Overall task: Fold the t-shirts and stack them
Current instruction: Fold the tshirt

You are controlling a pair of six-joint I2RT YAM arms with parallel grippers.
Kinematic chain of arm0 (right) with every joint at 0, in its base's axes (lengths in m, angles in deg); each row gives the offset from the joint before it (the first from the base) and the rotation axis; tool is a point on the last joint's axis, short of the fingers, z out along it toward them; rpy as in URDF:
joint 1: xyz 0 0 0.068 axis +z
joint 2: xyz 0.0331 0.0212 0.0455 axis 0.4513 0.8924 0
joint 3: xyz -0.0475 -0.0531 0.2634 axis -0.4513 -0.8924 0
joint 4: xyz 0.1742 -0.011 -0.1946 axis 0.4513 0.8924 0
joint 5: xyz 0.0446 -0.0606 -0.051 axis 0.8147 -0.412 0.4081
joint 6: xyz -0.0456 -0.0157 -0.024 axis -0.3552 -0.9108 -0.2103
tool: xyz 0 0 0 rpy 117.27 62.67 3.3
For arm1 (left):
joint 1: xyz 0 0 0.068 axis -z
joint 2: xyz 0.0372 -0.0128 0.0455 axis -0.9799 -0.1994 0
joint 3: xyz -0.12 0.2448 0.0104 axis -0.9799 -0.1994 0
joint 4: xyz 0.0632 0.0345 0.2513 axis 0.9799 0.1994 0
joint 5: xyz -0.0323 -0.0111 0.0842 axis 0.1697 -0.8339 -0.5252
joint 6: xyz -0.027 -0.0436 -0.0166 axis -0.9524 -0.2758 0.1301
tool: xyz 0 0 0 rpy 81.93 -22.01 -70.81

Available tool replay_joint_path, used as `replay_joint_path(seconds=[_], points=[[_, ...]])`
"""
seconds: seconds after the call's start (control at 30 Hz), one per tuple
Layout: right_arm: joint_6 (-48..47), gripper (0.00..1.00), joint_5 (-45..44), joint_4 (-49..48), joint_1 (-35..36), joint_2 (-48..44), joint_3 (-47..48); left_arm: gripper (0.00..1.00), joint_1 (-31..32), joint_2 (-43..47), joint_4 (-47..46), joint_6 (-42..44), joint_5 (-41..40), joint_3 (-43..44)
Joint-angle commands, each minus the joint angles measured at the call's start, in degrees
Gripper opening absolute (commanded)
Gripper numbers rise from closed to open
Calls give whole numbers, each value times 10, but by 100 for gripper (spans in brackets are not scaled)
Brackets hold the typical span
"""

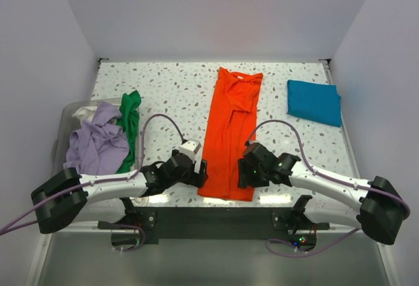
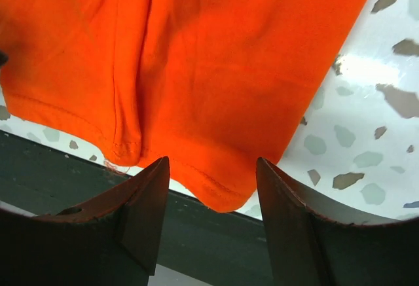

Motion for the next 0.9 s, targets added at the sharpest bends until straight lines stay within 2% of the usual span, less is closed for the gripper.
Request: replay_joint_path(seconds=[0.0,0.2,0.6,0.87], points=[[53,58,-10,2,22,-1,-10,96,-8,3,3,-5,28,12],[88,50,-25,19,52,-5,-28,94,-10,2,9,-3,51,12],[104,40,-53,53,57,-18,-39,86,-10,0,21,-2,82,9],[107,33,-33,30,58,-8,-62,81,-10,1,25,-5,124,-3]])
